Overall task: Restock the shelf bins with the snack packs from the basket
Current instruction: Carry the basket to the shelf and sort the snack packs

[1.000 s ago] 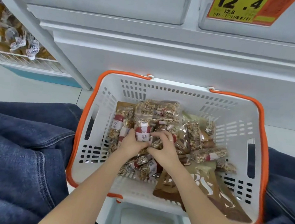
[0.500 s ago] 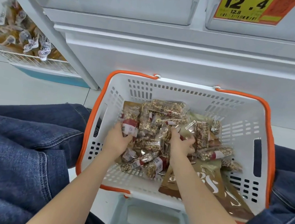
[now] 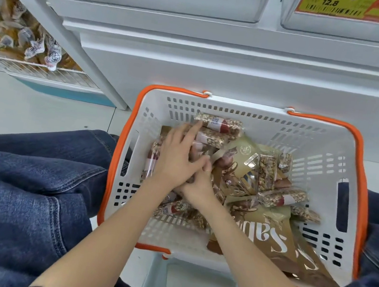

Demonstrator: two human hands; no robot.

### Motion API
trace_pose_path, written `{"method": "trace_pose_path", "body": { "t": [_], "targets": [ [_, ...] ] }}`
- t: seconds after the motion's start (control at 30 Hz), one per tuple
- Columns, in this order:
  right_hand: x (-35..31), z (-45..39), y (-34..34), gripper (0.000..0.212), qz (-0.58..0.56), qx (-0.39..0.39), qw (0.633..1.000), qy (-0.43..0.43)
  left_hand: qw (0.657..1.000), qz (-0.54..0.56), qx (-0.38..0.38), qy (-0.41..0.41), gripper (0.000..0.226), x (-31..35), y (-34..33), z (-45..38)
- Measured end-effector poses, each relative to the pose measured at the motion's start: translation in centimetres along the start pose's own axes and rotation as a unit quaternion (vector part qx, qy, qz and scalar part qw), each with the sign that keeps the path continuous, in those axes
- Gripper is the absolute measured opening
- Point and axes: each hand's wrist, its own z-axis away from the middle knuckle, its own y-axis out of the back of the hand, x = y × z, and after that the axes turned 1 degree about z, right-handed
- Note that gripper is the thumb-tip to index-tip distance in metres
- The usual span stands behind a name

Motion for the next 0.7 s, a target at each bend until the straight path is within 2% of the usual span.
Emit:
{"method": "trace_pose_path", "body": {
  "t": [0.1,0.17,0.23,0.3,0.37,0.43,0.5,0.53,0.6,0.7],
  "targets": [
    [-1.1,0.1,-2.1,0.045,0.018,-0.092,0.996,0.002,0.992,-0.085,-0.088,-0.009,0.083,-0.3,0.0,-1.5],
    [-0.9,0.6,-3.4,0.035,0.053,-0.137,0.989,-0.009,0.977,-0.123,-0.173,-0.008,0.085,-1.2,0.2,-2.1],
    [0.0,0.8,-3.8,0.027,0.091,-0.159,0.983,0.008,0.965,-0.143,-0.222,0.008,0.087,-2.4,0.3,-2.1],
    [0.9,1.1,-3.0,0.041,0.114,-0.137,0.983,0.048,0.959,-0.178,-0.217,0.023,0.083,-3.6,0.3,-1.6],
    [2.0,1.7,-0.9,0.043,0.106,-0.082,0.990,0.037,0.957,-0.209,-0.199,0.014,0.080,-4.4,0.3,-0.9],
    [3.3,1.8,1.5,0.036,0.060,0.041,0.997,-0.010,0.955,-0.230,-0.187,-0.005,0.083,-4.9,0.3,-0.5],
    [4.5,1.2,3.7,0.036,0.041,0.150,0.985,-0.075,0.955,-0.237,-0.175,-0.011,0.081,-5.2,0.4,-0.3],
    [4.9,0.8,4.3,0.040,0.045,0.150,0.981,-0.114,0.956,-0.240,-0.170,-0.012,0.076,-5.3,0.5,-0.2],
    [5.4,0.3,4.4,0.051,0.045,0.071,0.980,-0.183,0.956,-0.246,-0.158,-0.009,0.066,-5.5,0.7,0.1],
    [5.8,-0.1,3.0,0.071,0.177,-0.009,0.968,-0.177,0.962,-0.230,-0.144,0.030,0.060,-6.2,1.2,0.9]
  ]
}}
